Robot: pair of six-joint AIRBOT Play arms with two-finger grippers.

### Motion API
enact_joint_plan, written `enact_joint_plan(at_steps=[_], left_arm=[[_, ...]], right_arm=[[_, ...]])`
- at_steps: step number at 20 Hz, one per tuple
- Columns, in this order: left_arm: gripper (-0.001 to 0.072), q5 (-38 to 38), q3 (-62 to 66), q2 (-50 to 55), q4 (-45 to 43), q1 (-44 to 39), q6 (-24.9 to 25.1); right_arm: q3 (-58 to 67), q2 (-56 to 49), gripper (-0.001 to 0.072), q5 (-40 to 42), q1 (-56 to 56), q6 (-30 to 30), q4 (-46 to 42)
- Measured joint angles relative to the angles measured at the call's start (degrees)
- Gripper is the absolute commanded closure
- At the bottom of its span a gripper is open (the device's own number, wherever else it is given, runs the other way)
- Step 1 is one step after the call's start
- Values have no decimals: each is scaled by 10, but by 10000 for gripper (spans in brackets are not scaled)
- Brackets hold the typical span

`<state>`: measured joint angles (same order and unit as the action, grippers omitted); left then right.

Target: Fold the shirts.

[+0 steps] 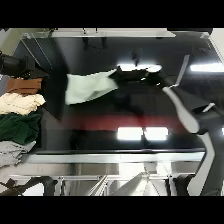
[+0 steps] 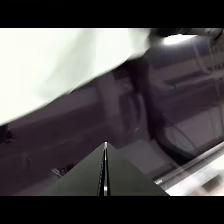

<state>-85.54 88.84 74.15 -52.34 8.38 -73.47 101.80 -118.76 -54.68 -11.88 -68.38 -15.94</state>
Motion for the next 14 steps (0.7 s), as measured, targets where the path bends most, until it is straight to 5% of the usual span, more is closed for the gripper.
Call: enact_joint_plan(at_steps=[6,14], left_arm=[[689,-9,0,0,0,0,0],[689,14,0,0,0,-1,-2]], right_arm=[[-28,136,696,-130,262,-163,-349],[-365,395,694,-144,611,-199,-597]])
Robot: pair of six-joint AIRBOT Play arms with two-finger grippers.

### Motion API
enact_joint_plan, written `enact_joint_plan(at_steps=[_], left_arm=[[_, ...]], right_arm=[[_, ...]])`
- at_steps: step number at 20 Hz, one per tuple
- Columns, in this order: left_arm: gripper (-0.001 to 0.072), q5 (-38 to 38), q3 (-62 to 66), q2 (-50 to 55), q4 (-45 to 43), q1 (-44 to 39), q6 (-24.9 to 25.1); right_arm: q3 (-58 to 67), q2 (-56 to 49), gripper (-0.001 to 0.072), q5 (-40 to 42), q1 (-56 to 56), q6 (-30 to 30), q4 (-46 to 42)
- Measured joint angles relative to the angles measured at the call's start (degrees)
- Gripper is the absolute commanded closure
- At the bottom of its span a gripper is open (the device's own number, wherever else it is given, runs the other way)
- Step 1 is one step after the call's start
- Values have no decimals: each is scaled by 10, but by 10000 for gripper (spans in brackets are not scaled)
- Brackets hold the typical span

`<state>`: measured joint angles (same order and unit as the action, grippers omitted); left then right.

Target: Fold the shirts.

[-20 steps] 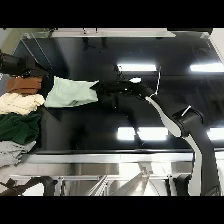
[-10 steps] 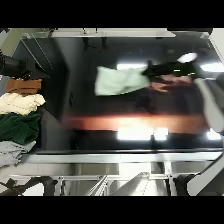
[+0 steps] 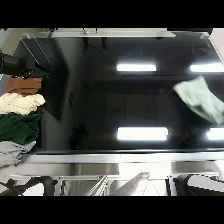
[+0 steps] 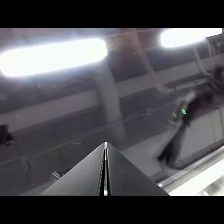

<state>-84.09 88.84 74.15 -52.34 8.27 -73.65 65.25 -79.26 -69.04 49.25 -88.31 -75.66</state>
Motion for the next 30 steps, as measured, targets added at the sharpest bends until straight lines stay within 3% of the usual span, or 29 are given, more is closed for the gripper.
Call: enact_joint_plan(at_steps=[4,8,9,10,11,15,16,17,18,22,25,30], left_arm=[[689,5,0,0,0,-14,0],[688,11,0,0,0,-43,2],[689,14,0,0,0,-51,2],[689,16,0,0,0,-59,2],[690,17,0,0,0,-65,4],[690,21,0,0,-1,-78,5],[690,23,0,0,-1,-79,6],[689,28,0,0,-1,-80,7],[689,36,0,0,-1,-81,14],[688,65,11,0,4,-68,32],[691,57,-3,-17,44,-35,42],[690,39,-166,-134,64,-3,49]], right_arm=[[-132,102,692,58,142,6,-41],[-181,142,691,62,201,38,-54],[-187,146,648,60,207,41,-56],[-191,150,357,59,211,43,-60],[-192,153,2,57,215,43,-68],[-177,163,13,20,220,18,-89],[-172,165,126,4,221,2,-98],[-166,169,570,-10,221,-14,-99],[-160,172,691,-19,218,-21,-85],[-131,193,692,-13,145,25,95],[-117,224,692,5,13,75,223],[-143,292,692,29,-270,109,302]])
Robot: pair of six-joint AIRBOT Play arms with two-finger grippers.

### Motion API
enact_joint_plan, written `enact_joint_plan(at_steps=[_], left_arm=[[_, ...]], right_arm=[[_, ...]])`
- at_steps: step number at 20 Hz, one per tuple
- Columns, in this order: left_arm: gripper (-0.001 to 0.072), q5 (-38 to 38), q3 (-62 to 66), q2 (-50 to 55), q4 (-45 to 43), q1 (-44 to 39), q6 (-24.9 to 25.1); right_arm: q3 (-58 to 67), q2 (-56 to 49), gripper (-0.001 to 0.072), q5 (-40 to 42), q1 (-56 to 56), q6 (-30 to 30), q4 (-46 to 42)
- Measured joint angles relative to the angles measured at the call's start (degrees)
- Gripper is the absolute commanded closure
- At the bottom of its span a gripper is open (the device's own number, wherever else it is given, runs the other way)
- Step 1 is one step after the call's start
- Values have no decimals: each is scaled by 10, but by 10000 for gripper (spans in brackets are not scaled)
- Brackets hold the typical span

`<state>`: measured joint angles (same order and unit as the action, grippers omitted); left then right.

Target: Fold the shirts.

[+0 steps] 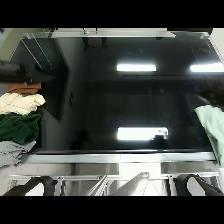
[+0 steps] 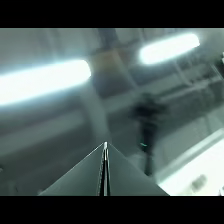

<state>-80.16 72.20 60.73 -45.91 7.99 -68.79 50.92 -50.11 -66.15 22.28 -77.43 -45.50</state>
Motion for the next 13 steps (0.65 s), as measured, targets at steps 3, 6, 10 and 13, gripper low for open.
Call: enact_joint_plan(at_steps=[3,6,10,13], left_arm=[[689,1,-115,-79,3,5,-1],[691,0,-183,-130,4,6,-6],[692,-4,-218,-161,6,7,-8],[693,-7,-226,-161,8,7,-8]], right_arm=[[-25,12,691,27,-130,2,7],[-34,14,691,40,-187,2,14],[-38,15,691,35,-211,2,20],[-39,15,691,33,-217,2,21]])
